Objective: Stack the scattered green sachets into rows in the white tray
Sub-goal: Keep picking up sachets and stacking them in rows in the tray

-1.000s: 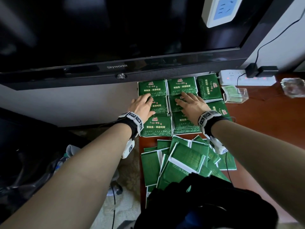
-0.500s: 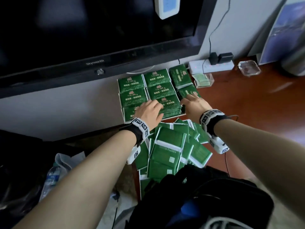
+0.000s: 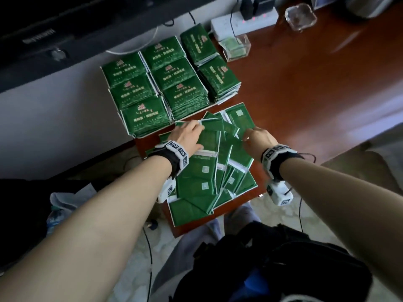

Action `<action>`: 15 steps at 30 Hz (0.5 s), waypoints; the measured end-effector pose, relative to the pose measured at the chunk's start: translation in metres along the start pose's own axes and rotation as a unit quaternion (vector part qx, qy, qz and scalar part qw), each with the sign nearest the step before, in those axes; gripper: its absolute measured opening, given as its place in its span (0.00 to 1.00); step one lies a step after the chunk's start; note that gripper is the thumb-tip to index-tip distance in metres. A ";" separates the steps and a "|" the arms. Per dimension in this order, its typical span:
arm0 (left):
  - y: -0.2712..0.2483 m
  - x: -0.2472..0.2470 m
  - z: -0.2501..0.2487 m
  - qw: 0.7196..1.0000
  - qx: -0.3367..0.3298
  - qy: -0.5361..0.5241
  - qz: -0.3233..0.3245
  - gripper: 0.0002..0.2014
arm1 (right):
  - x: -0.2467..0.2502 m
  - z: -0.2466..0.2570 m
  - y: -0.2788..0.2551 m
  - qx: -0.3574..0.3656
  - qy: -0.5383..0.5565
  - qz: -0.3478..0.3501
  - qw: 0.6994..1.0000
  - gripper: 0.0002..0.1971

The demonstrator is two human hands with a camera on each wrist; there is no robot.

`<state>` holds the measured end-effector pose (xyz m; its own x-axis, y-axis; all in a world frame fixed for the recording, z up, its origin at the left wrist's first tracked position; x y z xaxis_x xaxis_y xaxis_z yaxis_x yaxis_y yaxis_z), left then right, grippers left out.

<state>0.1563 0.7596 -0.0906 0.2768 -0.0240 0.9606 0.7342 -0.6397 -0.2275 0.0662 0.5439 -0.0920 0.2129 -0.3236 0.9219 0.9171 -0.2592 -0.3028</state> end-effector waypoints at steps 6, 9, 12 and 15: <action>0.023 -0.009 0.003 0.997 0.021 0.048 0.058 0.39 | -0.017 0.036 0.013 0.037 0.022 0.077 0.996 0.28; 0.027 -0.012 0.001 0.996 0.030 0.046 0.065 0.36 | -0.028 0.047 0.016 0.015 0.015 0.083 0.996 0.34; 0.028 -0.012 0.000 0.997 0.041 0.039 0.057 0.36 | -0.032 0.050 0.019 -0.011 0.016 0.080 0.997 0.34; 0.027 -0.010 -0.001 0.997 0.047 0.034 0.045 0.35 | -0.031 0.052 0.021 -0.019 0.001 0.100 0.995 0.31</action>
<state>0.1726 0.7421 -0.1066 0.3032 -0.1324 0.9437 0.7642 -0.5579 -0.3238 0.0968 0.5956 -0.1145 0.3889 -0.3742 0.8419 0.8430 -0.2240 -0.4890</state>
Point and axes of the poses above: each hand's wrist, its own y-axis towards the middle knuckle, its own x-axis out of the back of the hand, z = x × y, the point moved 2 cm from there along y, towards the middle knuckle, and after that the axes turned 9 degrees about -z, right-handed, at the moved point
